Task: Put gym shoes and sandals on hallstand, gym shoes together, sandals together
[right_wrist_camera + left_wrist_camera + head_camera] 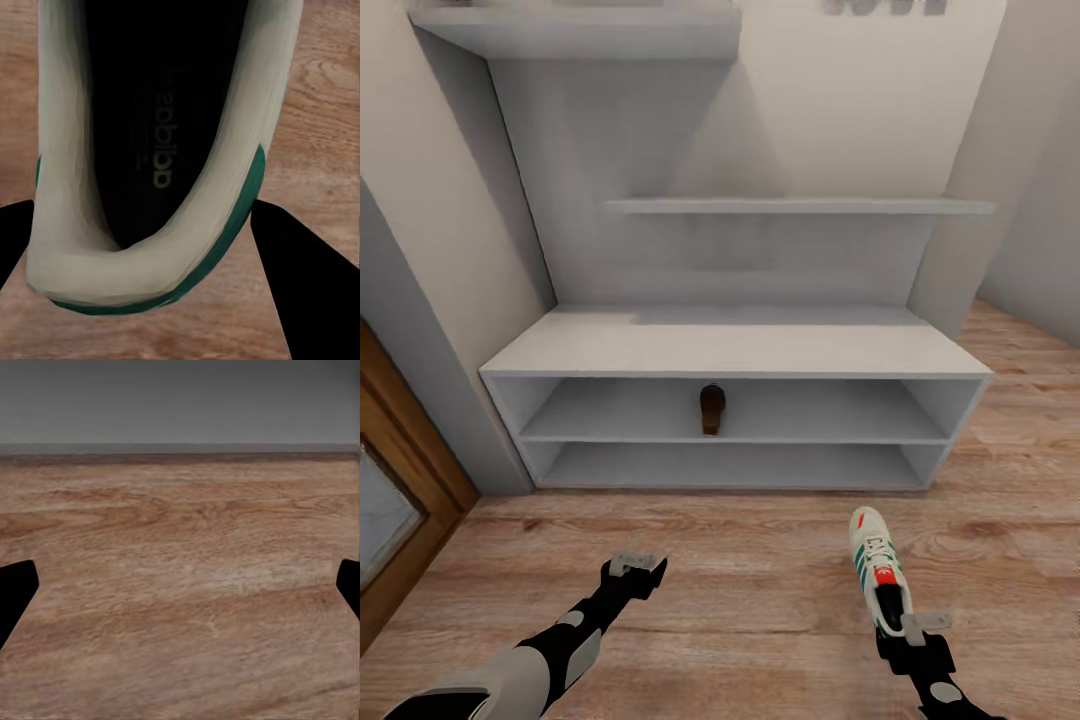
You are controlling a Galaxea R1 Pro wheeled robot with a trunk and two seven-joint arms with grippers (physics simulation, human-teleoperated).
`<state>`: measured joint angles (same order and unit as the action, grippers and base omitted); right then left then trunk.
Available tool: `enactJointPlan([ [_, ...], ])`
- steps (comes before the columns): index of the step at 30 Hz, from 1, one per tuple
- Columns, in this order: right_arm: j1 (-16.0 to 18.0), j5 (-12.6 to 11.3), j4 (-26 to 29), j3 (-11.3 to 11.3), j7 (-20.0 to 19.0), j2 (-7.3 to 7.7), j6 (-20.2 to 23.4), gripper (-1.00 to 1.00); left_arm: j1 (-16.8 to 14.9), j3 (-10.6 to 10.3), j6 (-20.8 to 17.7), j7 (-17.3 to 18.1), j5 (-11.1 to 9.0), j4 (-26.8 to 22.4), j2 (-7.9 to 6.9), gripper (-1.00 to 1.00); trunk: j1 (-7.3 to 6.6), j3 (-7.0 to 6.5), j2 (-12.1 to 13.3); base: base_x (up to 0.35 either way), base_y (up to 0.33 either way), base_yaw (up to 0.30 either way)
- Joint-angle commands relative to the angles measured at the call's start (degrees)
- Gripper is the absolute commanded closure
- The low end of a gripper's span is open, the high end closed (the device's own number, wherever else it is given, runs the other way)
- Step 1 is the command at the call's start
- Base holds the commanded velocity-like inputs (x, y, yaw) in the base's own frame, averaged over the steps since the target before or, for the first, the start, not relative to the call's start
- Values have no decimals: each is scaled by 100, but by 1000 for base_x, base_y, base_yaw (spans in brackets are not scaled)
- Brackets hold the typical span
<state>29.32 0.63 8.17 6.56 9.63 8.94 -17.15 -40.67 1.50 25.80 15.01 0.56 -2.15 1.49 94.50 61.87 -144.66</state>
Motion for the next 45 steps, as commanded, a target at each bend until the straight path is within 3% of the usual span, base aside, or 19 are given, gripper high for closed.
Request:
enactJointPlan([
  [1, 4, 7, -3, 47, 50, 2, -8, 100, -3, 17, 13, 19, 5, 4, 0, -100, -4, 5, -2, -282, 189, 0],
  [12, 4, 7, -5, 47, 55, 2, -9, 100, -3, 17, 13, 20, 5, 4, 0, -100, -4, 5, -2, -205, 117, 0],
  [29, 47, 28, 79, 72, 42, -33, 48, 100, -3, 23, 13, 12, -1, 0, -3, -100, -4, 5, -2, -100, -76, 0],
  [33, 320, 45, 901, 85, 40, -262, 970, 100, -3, 25, 13, 0, -3, 1, -7, -100, -4, 5, -2, 0, 0, 0],
  [39, 699, 21, 2380, 87, 17, -427, 3192, 100, -3, 26, 13, -245, 3, 4, -32, -100, -4, 5, -2, 0, 0, 0],
  [45, 1357, 10, 3004, 84, -82, -654, 4580, 100, -3, 26, 15, -677, 5, 10, -221, -100, -4, 5, -2, 0, 0, 0],
])
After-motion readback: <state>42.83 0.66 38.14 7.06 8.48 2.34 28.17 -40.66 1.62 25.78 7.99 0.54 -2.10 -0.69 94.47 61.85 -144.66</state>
